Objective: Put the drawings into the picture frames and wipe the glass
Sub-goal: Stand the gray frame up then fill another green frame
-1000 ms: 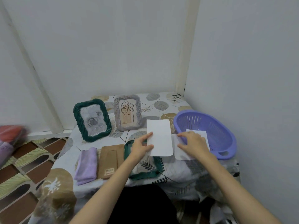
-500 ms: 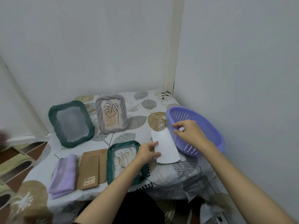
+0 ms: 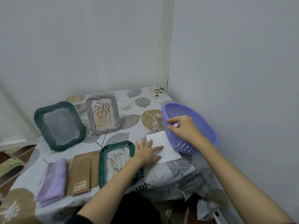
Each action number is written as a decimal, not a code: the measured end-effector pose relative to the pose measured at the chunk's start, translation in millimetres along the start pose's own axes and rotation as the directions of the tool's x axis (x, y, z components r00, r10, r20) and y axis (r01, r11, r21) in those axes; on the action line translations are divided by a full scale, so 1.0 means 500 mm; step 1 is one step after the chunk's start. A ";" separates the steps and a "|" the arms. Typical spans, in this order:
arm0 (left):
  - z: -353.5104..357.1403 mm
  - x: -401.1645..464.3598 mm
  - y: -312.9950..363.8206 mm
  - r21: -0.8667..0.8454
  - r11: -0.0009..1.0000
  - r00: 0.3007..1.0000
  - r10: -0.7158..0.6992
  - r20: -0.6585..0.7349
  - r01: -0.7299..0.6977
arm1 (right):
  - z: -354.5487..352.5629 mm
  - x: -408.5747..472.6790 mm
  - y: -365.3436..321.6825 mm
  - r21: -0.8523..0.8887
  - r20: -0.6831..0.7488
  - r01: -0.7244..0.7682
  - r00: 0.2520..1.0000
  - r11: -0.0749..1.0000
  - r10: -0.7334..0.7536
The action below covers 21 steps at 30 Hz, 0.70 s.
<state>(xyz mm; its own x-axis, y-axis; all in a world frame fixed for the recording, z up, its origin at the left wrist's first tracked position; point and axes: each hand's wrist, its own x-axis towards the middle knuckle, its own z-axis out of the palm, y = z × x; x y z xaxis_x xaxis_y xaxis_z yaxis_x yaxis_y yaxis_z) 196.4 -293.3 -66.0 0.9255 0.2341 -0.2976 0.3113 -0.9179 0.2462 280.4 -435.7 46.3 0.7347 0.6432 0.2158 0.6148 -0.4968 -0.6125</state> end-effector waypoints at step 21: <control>-0.027 -0.013 0.001 -0.643 0.739 0.905 -0.108 -0.412 -0.204 | 0.030 0.022 0.092 -0.099 0.092 -0.404 0.906 0.909 0.413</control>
<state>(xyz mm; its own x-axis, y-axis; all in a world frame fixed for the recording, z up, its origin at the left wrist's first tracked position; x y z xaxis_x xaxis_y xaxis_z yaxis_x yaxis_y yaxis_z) 193.3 -290.9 -51.7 0.8926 0.4431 0.0836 0.1797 -0.5196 0.8353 312.2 -442.7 9.0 0.8932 0.4312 -0.1272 0.2903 -0.7693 -0.5691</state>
